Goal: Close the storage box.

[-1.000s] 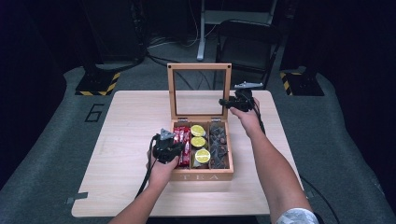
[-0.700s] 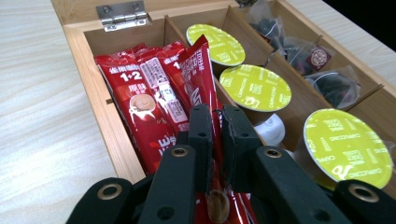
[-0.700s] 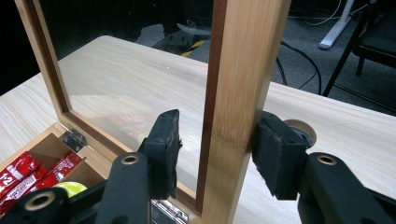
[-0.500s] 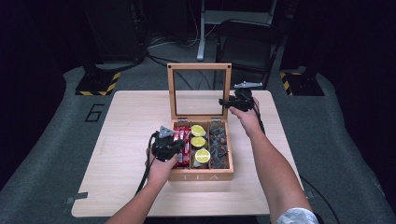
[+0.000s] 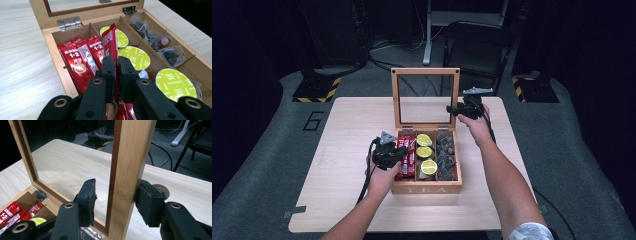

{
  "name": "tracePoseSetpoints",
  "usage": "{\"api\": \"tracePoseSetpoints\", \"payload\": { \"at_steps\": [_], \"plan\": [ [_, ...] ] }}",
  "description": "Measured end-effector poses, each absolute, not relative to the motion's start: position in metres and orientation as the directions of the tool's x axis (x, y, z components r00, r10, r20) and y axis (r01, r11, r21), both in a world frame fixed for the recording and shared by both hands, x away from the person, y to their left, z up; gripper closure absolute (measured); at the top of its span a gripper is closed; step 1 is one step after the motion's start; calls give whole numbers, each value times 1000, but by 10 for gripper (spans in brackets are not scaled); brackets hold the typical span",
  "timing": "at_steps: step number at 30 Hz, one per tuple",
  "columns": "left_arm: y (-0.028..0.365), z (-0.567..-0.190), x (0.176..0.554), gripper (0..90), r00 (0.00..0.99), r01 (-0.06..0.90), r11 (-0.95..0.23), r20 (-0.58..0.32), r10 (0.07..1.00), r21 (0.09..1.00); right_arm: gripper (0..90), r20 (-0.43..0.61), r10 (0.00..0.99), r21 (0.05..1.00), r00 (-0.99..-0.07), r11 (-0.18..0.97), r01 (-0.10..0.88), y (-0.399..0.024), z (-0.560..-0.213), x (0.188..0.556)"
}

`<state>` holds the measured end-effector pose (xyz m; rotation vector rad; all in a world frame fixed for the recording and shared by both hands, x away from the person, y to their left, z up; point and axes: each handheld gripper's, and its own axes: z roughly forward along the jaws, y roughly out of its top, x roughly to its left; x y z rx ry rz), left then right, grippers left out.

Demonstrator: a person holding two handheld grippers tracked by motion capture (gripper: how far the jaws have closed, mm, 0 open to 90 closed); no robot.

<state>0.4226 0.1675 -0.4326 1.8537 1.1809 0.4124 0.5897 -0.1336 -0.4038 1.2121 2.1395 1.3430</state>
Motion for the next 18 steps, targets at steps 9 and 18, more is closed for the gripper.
{"api": "tracePoseSetpoints", "payload": {
  "at_steps": [9, 18],
  "plan": [
    [167, -431, 422, 844, 485, 557, -163, -160, 860, 814, 517, 149, 803, 853, -577, 190, 486, -133, -403, 590],
    [172, -423, 421, 844, 466, 555, -157, -150, 872, 817, 517, 149, 804, 853, -576, 191, 486, -133, -403, 590]
  ]
}}
